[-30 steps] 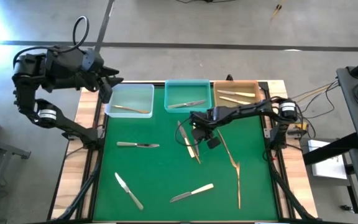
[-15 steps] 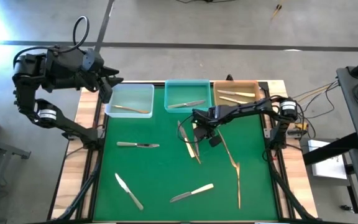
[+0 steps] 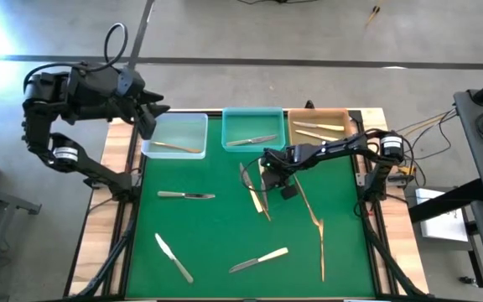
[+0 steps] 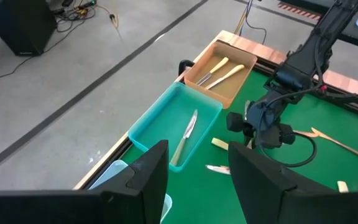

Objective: Sort silverware by color (type)
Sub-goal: Put the yellow table knife into the white bin

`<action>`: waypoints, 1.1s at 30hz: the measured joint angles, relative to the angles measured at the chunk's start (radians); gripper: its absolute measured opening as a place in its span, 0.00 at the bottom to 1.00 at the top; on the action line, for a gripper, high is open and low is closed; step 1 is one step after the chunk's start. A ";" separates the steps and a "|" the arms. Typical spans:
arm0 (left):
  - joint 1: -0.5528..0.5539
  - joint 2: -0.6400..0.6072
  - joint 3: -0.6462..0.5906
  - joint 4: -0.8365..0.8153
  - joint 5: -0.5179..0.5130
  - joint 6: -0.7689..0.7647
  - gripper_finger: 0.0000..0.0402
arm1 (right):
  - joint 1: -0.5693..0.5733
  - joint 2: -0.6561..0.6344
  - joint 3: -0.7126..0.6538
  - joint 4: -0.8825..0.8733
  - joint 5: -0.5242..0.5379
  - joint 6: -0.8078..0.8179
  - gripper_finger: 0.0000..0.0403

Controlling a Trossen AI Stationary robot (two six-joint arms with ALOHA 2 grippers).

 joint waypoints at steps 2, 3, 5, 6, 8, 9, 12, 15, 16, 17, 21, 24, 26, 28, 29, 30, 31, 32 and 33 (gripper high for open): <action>0.000 0.009 0.000 0.000 0.000 0.000 0.37 | 0.000 0.000 0.000 0.001 0.000 0.027 0.16; 0.000 0.013 0.000 0.000 0.000 0.000 0.37 | 0.000 0.000 0.000 0.001 0.000 0.035 0.16; 0.000 0.021 0.000 0.000 0.000 0.000 0.37 | 0.000 0.001 0.000 0.001 0.000 0.050 0.16; 0.000 0.024 0.000 0.000 0.000 0.000 0.37 | 0.000 0.000 0.000 0.000 0.000 0.050 0.16; 0.000 0.030 0.000 0.000 0.000 0.000 0.37 | 0.000 -0.008 -0.001 -0.005 0.001 0.049 0.16; 0.000 0.031 0.000 0.000 0.000 0.000 0.37 | 0.000 -0.013 -0.001 -0.006 0.001 0.049 0.16; 0.000 0.035 0.000 0.000 0.000 0.000 0.37 | 0.000 -0.041 -0.003 -0.042 0.004 0.050 0.16; 0.000 0.034 0.000 0.000 0.000 0.000 0.37 | 0.000 -0.087 0.017 -0.056 0.012 0.054 0.16; 0.000 0.032 0.000 0.000 0.000 0.000 0.37 | 0.000 -0.105 0.023 -0.067 0.012 0.065 0.16; 0.000 0.030 0.000 0.000 0.001 0.000 0.37 | 0.000 -0.122 0.027 -0.080 0.014 0.081 0.16; 0.000 0.021 0.000 0.000 0.000 0.000 0.37 | 0.000 -0.204 0.033 -0.091 0.023 0.112 0.16; 0.000 0.018 0.000 0.000 0.000 0.000 0.37 | -0.002 -0.277 0.042 -0.096 0.081 0.115 0.16; 0.000 0.016 0.000 0.000 0.000 0.000 0.37 | -0.012 -0.319 0.041 -0.124 0.146 0.107 0.16; 0.000 0.014 0.000 0.000 0.000 0.000 0.37 | -0.034 -0.359 0.041 -0.144 0.203 0.098 0.16; 0.000 0.014 0.000 0.000 0.000 0.000 0.37 | -0.050 -0.377 0.041 -0.155 0.226 0.097 0.16; 0.000 0.014 0.000 0.000 0.000 0.002 0.37 | -0.068 -0.394 0.041 -0.168 0.247 0.097 0.16; 0.000 0.014 0.000 0.000 0.000 0.005 0.37 | -0.091 -0.405 0.041 -0.182 0.265 0.095 0.16; 0.000 0.014 0.000 0.000 0.000 0.007 0.37 | -0.115 -0.414 0.041 -0.194 0.282 0.091 0.16; 0.000 0.014 0.000 0.000 0.000 0.008 0.37 | -0.141 -0.418 0.041 -0.200 0.297 0.090 0.16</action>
